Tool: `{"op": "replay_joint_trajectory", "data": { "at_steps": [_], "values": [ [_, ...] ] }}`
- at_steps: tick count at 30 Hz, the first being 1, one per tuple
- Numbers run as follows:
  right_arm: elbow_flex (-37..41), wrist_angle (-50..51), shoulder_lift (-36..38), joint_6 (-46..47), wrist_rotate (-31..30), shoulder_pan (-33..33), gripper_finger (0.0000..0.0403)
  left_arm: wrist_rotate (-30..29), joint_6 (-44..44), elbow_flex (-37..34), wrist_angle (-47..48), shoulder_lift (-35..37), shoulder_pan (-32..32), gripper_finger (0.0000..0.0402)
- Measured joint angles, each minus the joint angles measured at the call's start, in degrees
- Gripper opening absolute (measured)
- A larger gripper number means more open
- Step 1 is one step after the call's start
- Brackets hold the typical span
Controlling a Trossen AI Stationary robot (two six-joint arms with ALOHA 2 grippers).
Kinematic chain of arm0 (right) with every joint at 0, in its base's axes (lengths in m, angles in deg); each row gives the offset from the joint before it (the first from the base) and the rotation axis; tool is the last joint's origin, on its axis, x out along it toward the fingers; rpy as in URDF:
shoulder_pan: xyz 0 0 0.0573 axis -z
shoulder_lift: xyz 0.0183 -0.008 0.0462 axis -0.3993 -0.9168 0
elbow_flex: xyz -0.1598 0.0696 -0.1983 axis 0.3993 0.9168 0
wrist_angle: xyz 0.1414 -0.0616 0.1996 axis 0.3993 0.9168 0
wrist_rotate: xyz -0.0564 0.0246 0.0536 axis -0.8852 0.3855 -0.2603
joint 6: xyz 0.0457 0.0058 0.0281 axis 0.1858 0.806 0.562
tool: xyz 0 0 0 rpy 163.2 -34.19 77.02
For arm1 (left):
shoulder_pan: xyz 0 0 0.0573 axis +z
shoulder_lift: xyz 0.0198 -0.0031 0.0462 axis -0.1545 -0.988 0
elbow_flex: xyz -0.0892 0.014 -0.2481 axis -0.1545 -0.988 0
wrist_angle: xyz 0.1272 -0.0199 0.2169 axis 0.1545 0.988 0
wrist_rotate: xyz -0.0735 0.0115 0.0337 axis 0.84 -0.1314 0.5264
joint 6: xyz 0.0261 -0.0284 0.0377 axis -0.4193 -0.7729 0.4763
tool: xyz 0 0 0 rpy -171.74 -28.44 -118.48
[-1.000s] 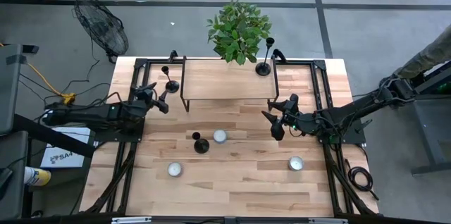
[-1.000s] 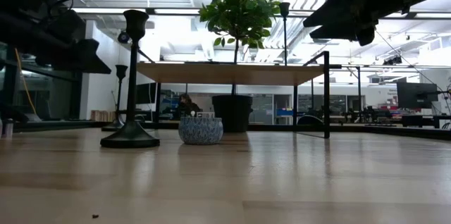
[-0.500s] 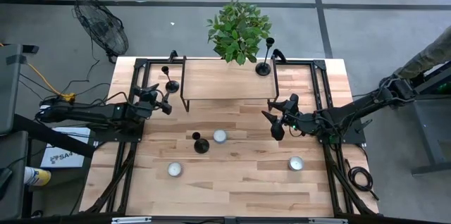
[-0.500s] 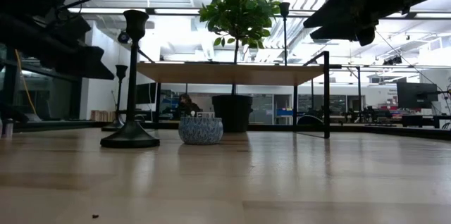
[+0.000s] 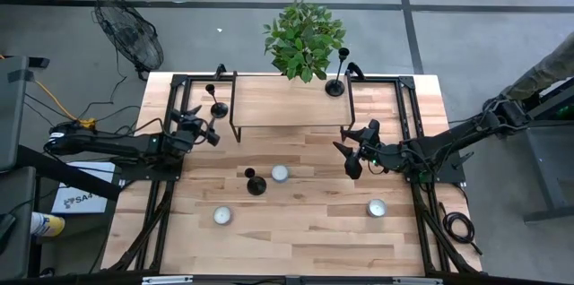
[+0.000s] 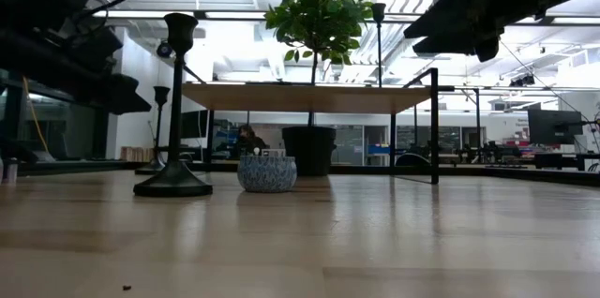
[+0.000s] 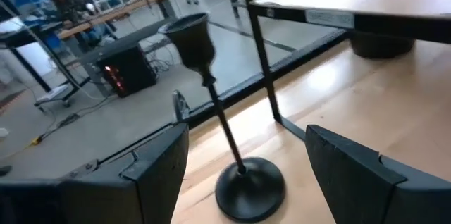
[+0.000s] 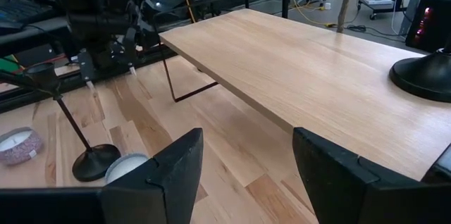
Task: Pick & Place candle stick holders
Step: Put the left black candle holder on the shelf
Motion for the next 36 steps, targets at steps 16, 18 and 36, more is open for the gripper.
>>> {"op": "replay_joint_trajectory", "data": {
  "at_steps": [16, 18, 36],
  "values": [
    [0.0, 0.4, 0.0, 0.0, -0.4, 0.0, 0.0213, 1.5, 5.4, -1.1, -7.4, 0.0, 0.0, 0.0279],
    [0.0, 0.4, 0.0, 0.0, -0.4, 0.0, 0.0213, 1.7, 6.1, -1.2, -8.3, 0.0, 0.0, 0.0279],
    [0.0, 0.4, 0.0, -0.5, -0.4, 0.0, 0.0213, 24.5, 7.5, -1.3, -8.5, 0.0, 23.1, 0.0279]
  ]
}}
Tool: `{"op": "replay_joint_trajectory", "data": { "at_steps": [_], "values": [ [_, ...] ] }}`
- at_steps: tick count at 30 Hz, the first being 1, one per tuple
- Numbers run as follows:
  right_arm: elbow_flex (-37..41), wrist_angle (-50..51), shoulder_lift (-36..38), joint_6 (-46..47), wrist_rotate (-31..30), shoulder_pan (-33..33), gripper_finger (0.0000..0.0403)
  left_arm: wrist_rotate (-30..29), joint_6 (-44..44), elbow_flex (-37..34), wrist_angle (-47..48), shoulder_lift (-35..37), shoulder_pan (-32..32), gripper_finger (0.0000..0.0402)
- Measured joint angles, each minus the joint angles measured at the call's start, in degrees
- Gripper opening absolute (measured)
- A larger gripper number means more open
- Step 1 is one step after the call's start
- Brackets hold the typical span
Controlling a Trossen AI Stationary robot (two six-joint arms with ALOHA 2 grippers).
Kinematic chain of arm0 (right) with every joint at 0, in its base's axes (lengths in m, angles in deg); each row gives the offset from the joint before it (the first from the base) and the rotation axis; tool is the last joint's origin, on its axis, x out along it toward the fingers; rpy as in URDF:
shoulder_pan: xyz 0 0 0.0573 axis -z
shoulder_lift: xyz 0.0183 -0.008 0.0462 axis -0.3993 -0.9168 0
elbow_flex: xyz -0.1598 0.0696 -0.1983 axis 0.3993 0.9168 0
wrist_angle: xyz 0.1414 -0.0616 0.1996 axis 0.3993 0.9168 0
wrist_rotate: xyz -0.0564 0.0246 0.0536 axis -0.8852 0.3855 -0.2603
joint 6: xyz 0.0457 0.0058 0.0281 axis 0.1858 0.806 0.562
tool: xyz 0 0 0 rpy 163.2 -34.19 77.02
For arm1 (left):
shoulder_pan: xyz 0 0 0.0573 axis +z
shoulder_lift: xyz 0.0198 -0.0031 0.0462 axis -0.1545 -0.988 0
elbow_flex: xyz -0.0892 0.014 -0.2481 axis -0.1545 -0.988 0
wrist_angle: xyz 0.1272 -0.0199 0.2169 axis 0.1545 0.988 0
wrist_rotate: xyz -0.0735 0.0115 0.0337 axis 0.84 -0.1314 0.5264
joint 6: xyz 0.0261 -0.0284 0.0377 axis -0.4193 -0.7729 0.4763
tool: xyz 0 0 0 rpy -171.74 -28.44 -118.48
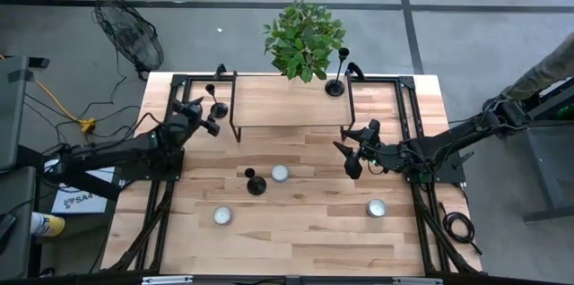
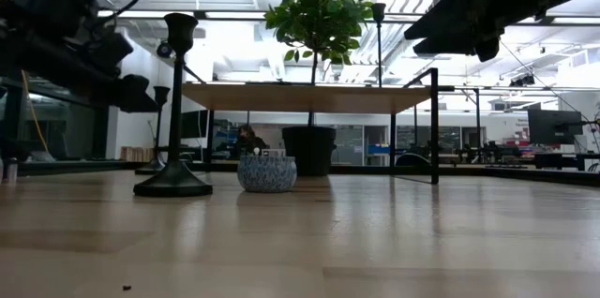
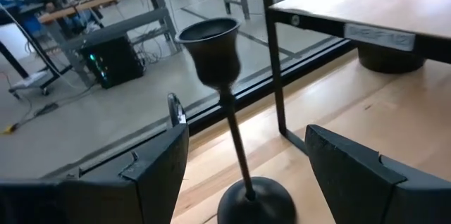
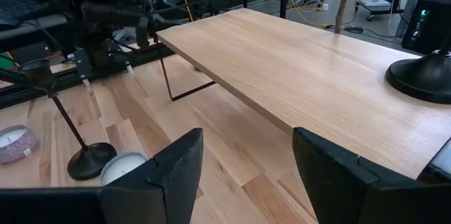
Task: Pick & Place candle stick holders
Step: Put the left black candle holder on the shelf
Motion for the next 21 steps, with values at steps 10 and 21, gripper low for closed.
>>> {"op": "replay_joint_trajectory", "data": {
  "at_steps": [10, 21],
  "values": [
    [0.0, 0.0, 0.0, 0.0, 0.0, 0.0, 0.0213, 16.3, 2.1, 0.0, -0.4, 0.0, 11.6, 0.0279],
    [0.0, 0.0, 0.0, -0.4, 0.0, 0.0, 0.0213, 28.4, 5.0, 0.0, -3.4, -0.1, 19.7, 0.0279]
  ]
}}
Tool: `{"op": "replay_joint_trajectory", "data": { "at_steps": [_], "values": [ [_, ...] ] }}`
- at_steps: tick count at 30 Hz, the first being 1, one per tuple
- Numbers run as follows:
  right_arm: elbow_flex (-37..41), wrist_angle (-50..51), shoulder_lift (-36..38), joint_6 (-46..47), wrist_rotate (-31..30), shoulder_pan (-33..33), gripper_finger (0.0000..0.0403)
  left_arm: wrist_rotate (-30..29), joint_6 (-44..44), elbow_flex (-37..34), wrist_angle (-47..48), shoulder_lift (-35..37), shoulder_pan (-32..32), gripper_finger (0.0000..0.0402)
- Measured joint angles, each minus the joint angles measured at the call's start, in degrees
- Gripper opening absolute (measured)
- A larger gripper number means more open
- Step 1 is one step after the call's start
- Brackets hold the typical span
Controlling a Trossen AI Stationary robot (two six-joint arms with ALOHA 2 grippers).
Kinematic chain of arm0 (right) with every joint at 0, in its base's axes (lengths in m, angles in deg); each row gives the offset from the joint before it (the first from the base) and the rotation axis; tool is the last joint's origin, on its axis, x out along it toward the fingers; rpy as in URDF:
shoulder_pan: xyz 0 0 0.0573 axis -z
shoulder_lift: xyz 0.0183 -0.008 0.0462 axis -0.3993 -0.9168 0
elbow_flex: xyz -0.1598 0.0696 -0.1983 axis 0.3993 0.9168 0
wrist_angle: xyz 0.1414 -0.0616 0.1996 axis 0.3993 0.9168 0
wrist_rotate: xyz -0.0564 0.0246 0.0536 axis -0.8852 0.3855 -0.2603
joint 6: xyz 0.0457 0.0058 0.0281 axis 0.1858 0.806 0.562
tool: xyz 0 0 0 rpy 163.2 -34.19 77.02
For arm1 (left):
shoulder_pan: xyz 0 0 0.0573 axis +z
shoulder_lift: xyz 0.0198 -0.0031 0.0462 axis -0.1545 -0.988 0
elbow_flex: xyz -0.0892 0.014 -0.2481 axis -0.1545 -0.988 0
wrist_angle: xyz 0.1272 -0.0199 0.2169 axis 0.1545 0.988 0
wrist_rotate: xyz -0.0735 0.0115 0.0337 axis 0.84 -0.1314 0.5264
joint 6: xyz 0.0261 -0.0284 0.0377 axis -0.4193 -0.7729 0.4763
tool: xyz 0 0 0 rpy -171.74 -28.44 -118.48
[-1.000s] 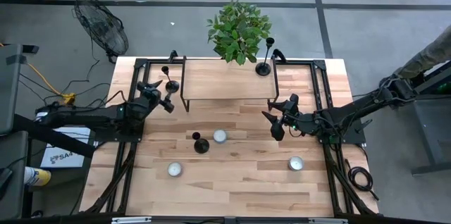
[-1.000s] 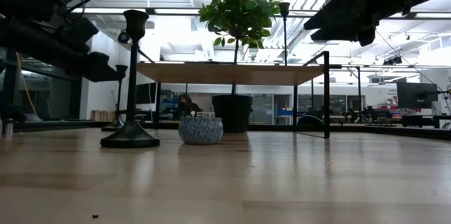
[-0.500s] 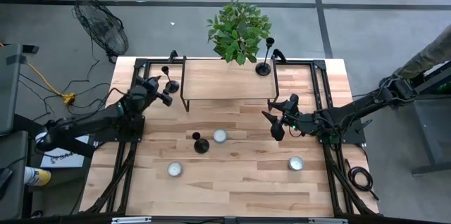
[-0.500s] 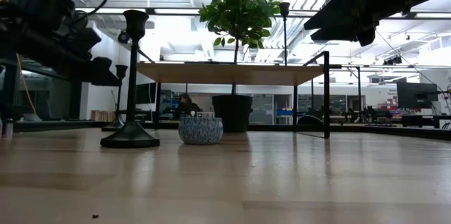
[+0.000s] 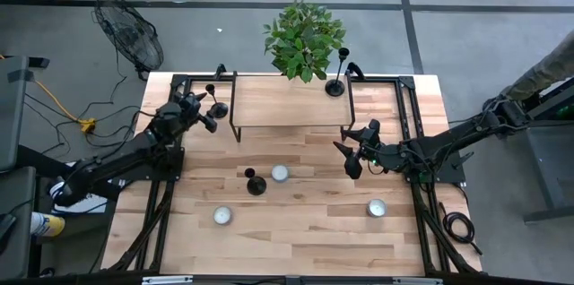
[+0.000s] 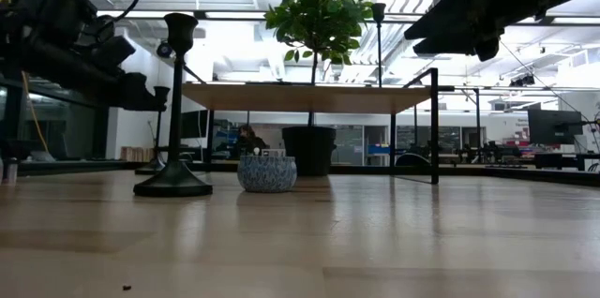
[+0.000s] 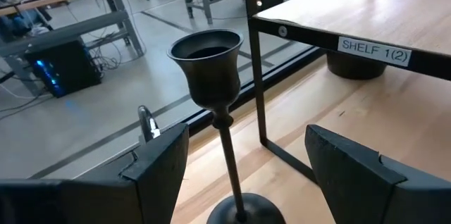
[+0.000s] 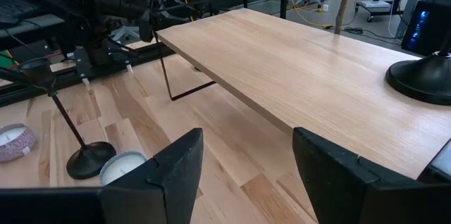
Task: Pick & Place candle stick holders
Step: Put the left black candle holder on the shelf
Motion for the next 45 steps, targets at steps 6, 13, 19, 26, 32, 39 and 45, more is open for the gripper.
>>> {"op": "replay_joint_trajectory", "data": {
  "at_steps": [6, 13, 19, 26, 32, 39, 45],
  "values": [
    [0.0, 0.0, 0.0, 0.0, 0.0, 0.0, 0.0213, 2.5, 0.0, 0.0, -0.1, -1.5, 2.8, 0.0279],
    [0.0, 0.0, 0.0, 0.0, 0.0, 0.0, 0.0213, 4.0, 0.0, 0.0, -4.8, -6.8, 4.7, 0.0279],
    [0.0, 0.0, 0.0, 0.0, 0.0, 0.0, 0.0213, 4.7, 0.0, 0.0, -9.5, -13.2, 4.7, 0.0279],
    [0.0, 0.0, 0.0, 0.0, 0.0, 0.0, 0.0213, 4.8, -0.6, 0.0, -15.7, -19.0, 4.7, 0.0273],
    [0.0, 0.0, 0.0, 0.0, 0.0, 0.0, 0.0213, 4.2, -0.7, 0.0, -16.7, -19.9, 4.7, 0.0215],
    [0.0, 0.0, 0.0, 0.4, 0.2, 0.0, 0.0213, 3.2, -0.7, 0.0, -16.7, -19.9, 4.7, 0.0129],
    [0.0, 0.0, 0.0, 0.4, 0.2, 0.0, 0.0213, 3.1, -0.7, 0.0, -16.7, -19.9, 4.7, 0.0064]
  ]
}}
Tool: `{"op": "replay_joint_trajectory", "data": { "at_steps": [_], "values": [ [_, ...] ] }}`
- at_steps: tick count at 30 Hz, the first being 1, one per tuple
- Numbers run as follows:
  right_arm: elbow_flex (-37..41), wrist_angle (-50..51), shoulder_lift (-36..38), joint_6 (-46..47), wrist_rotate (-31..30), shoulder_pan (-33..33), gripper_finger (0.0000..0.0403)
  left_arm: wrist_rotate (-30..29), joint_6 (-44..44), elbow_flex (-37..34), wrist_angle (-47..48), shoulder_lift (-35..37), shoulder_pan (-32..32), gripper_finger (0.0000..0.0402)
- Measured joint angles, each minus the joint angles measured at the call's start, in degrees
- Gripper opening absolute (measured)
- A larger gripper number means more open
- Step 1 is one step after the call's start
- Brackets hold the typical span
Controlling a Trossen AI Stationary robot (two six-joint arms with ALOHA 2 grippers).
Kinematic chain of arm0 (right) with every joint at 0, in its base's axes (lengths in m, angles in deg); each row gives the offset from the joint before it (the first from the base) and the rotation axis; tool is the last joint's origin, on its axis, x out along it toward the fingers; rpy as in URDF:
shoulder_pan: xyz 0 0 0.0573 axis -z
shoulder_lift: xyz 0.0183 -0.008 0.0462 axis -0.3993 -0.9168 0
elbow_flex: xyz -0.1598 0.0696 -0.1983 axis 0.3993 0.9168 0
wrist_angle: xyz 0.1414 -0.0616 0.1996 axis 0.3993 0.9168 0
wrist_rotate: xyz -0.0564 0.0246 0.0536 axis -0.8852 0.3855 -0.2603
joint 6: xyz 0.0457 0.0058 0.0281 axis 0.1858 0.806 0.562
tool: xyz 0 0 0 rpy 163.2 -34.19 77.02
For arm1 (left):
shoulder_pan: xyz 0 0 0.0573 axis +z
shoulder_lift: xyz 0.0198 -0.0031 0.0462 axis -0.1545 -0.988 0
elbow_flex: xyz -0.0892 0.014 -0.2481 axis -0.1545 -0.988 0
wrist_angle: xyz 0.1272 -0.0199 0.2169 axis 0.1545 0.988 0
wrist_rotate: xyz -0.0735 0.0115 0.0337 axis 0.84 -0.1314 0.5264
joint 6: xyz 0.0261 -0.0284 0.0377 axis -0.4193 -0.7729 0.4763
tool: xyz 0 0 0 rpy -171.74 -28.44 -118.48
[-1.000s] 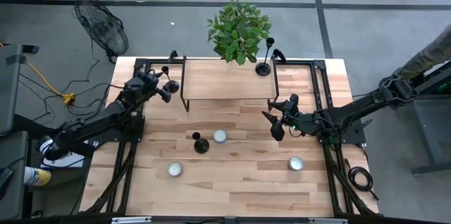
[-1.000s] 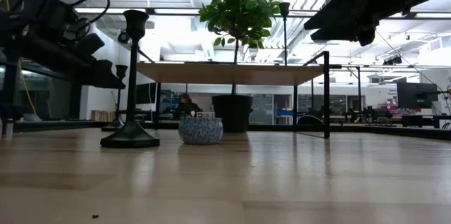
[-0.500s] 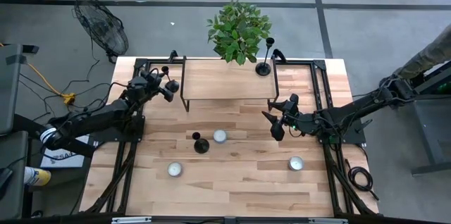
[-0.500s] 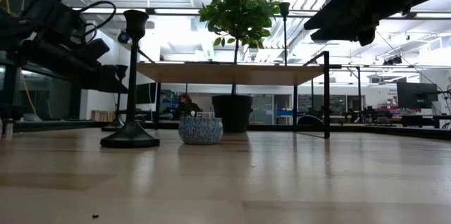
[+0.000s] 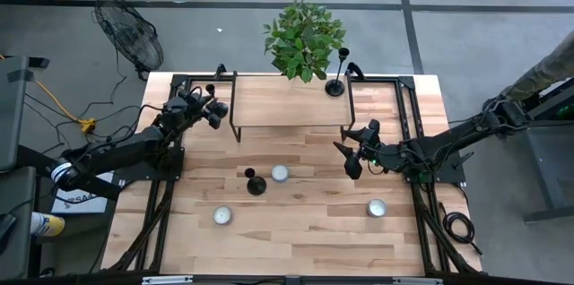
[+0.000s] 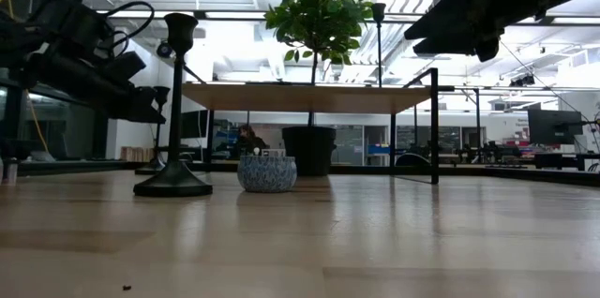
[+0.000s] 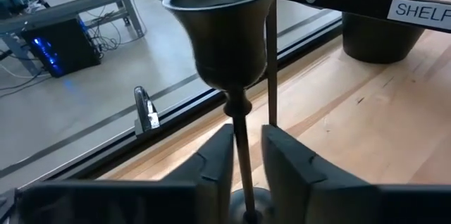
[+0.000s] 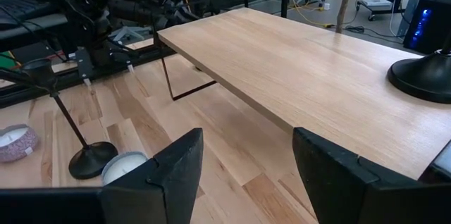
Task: Pick & Place candle stick holders
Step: Put the left black candle holder on the shelf
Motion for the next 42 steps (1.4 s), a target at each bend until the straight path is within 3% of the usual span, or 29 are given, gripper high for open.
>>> {"op": "replay_joint_trajectory", "data": {
  "at_steps": [6, 30, 42],
  "values": [
    [0.0, 0.0, 0.0, 0.0, 0.0, 0.0, 0.0213, -0.2, 0.0, 0.0, -0.4, 0.0, 0.0, 0.001],
    [0.0, 0.2, 0.0, 1.3, 2.9, 0.0, 0.0213, 3.3, -1.8, 5.3, 3.0, 1.3, 0.0, 0.0009],
    [0.0, 0.4, 0.0, 2.2, 4.1, 0.0, 0.0213, -5.8, -2.8, 12.1, 15.8, 7.4, 0.0, 0.001]
  ]
}}
